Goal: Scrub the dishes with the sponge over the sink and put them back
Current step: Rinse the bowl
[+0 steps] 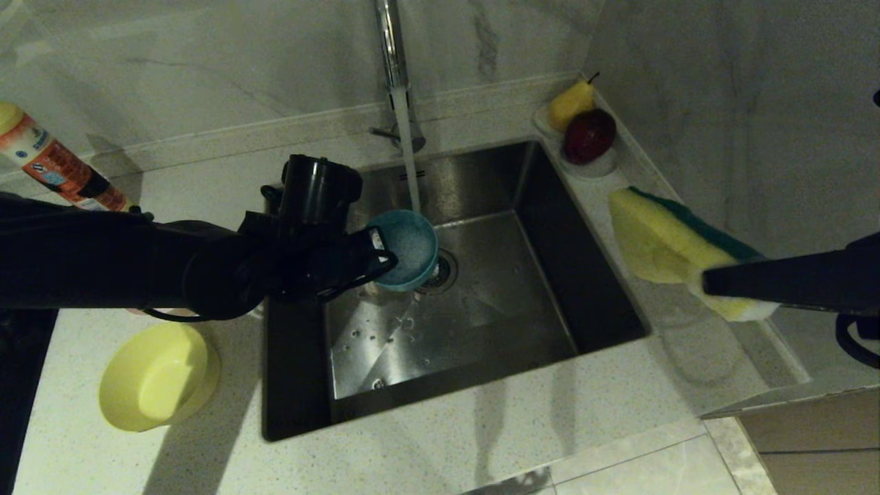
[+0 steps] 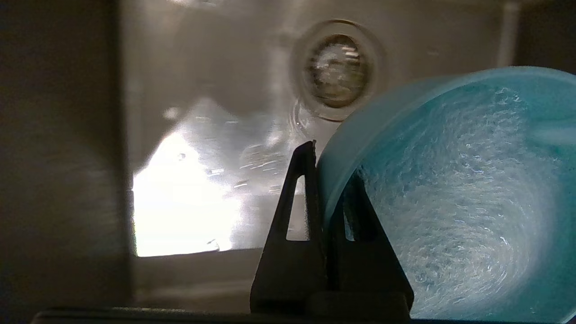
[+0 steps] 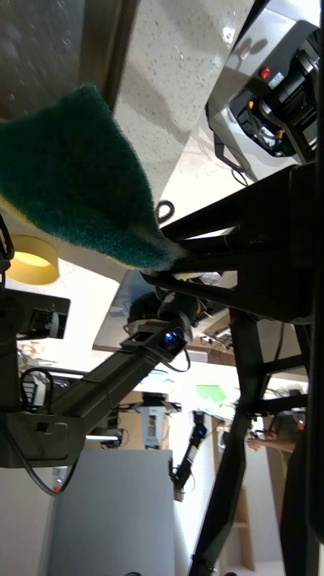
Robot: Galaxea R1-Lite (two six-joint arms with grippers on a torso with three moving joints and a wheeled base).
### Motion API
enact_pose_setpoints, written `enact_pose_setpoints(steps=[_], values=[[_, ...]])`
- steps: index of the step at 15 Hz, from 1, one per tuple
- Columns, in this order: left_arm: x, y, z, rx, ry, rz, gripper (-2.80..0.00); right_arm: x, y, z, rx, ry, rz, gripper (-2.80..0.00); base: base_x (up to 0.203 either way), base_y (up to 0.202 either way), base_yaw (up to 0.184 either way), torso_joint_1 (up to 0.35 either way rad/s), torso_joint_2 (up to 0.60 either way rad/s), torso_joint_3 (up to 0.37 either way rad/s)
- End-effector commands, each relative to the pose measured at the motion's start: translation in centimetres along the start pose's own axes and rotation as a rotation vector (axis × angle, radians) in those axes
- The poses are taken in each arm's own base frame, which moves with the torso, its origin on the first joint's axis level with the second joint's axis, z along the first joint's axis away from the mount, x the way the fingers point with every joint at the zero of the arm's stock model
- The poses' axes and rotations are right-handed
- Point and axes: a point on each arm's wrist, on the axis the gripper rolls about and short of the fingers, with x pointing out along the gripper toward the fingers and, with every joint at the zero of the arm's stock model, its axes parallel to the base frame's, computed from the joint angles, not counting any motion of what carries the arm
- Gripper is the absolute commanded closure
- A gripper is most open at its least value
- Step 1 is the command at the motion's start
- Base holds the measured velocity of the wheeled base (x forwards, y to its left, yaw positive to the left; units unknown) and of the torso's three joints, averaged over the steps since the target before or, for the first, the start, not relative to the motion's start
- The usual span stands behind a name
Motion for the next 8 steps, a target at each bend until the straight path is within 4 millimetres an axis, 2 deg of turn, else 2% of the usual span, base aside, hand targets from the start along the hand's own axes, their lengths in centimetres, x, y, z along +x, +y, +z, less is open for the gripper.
enact_pose_setpoints(steps=[1,3,8], values=[[-0.7,0.7,0.0,-0.008,-0.074,0.086,0.0,-0.1,-0.2,-0.2,0.009,0.004,-0.003,0.0,0.0,0.0,0.0,0.0,0.0,0.0],[-1.6,1.2,0.1,-0.019,-0.151,0.086,0.0,0.1,-0.8,-0.3,0.023,0.009,-0.02,0.0,0.0,0.0,0.0,0.0,0.0,0.0],[-5.9,2.6,1.4,0.017,-0.399,0.013,0.0,0.2,-1.1,-0.4,0.035,0.03,-0.004,0.0,0.0,0.0,0.0,0.0,0.0,0.0]])
